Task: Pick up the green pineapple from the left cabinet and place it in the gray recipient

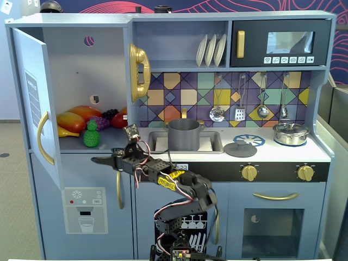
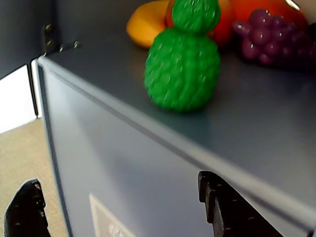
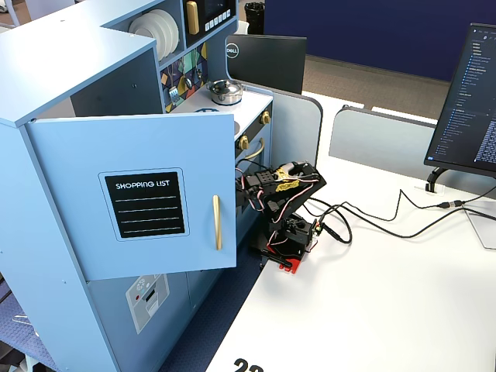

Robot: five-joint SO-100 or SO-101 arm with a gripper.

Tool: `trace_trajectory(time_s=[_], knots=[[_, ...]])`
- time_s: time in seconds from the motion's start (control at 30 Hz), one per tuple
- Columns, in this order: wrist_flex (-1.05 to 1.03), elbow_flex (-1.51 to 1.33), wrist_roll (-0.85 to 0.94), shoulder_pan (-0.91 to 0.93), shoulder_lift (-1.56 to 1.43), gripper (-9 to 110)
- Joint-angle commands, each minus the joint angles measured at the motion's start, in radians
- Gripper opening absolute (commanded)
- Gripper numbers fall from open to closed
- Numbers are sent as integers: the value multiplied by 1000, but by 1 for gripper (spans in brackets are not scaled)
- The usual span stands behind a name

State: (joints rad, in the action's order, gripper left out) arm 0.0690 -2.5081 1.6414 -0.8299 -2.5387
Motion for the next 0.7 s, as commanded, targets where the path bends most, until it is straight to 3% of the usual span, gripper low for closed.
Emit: trace_trajectory(time_s=[0.0,0.67], knots=[[41,183,-17,38,109,35],[74,528,-98,78,509,35]])
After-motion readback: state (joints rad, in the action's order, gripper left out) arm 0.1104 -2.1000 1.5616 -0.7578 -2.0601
